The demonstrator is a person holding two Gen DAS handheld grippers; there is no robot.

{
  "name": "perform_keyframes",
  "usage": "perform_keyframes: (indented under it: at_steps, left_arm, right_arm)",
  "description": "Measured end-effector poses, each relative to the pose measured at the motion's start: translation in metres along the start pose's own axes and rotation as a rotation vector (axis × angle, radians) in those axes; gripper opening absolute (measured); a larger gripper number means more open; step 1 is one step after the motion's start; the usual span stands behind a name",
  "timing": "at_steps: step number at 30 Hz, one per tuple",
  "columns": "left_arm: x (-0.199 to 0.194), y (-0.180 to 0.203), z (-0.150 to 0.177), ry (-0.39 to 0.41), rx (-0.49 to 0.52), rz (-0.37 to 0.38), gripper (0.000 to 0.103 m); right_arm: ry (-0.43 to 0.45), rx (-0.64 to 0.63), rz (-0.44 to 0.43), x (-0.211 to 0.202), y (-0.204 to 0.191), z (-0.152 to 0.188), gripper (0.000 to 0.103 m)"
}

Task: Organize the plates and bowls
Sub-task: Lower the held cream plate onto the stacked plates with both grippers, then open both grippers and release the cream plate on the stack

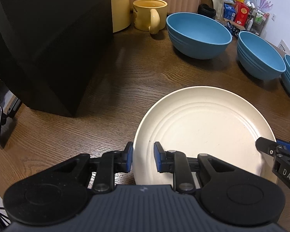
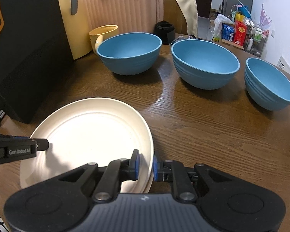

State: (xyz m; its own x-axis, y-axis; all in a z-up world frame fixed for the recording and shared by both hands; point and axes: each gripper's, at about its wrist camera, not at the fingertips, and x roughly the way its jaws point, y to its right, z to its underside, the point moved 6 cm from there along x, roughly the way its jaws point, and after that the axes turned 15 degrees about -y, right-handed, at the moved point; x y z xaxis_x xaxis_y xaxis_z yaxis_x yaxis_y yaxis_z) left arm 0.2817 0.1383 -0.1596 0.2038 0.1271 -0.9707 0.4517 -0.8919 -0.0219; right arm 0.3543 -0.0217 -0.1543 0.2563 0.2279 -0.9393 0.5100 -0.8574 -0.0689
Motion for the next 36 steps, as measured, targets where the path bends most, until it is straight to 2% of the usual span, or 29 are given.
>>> perform_keyframes:
  at_steps: [13, 25, 28, 29, 31, 32, 35, 36]
  left_arm:
    - [0.006, 0.004, 0.001, 0.007, 0.023, -0.040, 0.023]
    - [0.007, 0.006, 0.001, 0.015, 0.024, -0.054, 0.023]
    - [0.006, 0.005, 0.000, 0.012, 0.017, -0.048, 0.025]
    - [0.006, 0.005, 0.000, 0.011, 0.017, -0.046, 0.028]
    - [0.004, 0.004, 0.000, 0.014, 0.018, -0.042, 0.032]
    - [0.003, 0.004, -0.001, 0.015, 0.017, -0.043, 0.038]
    - [-0.001, 0.003, -0.001, 0.022, 0.016, -0.044, 0.052]
    - [-0.003, 0.002, -0.002, 0.026, 0.015, -0.044, 0.060]
  right_arm:
    - [-0.013, -0.050, 0.067, 0.008, -0.007, 0.003, 0.015]
    - [-0.019, -0.044, 0.063, 0.012, -0.006, 0.003, 0.016]
    - [-0.029, -0.042, 0.054, 0.013, -0.007, 0.002, 0.019]
    - [-0.034, -0.041, 0.048, 0.013, -0.007, 0.003, 0.020]
    - [-0.040, -0.038, 0.041, 0.013, -0.006, 0.003, 0.023]
    - [-0.047, -0.034, 0.032, 0.012, -0.006, 0.004, 0.028]
    - [-0.051, -0.012, 0.009, 0.010, -0.002, 0.003, 0.049]
    - [-0.051, -0.008, 0.003, 0.009, -0.001, 0.003, 0.057]
